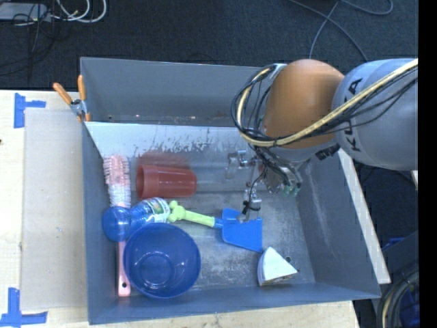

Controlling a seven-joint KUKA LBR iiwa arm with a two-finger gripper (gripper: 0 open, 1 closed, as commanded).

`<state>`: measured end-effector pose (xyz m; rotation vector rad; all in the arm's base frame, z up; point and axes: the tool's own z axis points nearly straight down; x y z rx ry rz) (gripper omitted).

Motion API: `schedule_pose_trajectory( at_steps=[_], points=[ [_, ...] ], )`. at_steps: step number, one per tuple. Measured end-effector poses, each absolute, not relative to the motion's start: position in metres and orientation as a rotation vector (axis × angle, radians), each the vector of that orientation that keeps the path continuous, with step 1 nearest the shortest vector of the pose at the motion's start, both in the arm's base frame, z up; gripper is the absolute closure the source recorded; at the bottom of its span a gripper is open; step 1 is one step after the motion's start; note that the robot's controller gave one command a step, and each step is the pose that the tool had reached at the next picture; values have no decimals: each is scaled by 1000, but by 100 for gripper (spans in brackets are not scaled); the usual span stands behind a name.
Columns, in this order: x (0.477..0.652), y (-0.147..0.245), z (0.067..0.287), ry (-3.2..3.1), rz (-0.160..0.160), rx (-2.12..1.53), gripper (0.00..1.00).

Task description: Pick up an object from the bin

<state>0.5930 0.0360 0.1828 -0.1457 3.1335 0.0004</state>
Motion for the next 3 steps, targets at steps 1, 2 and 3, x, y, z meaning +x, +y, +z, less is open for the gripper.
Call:
schedule_pose_trajectory(
  at_steps=[1, 2, 3],
  points=[
    [560, 42, 169, 3139, 2, -203, 0],
    [536, 37, 147, 3135, 2, -131, 0],
    [538, 42, 148, 3138, 2, -149, 0]
  ],
)
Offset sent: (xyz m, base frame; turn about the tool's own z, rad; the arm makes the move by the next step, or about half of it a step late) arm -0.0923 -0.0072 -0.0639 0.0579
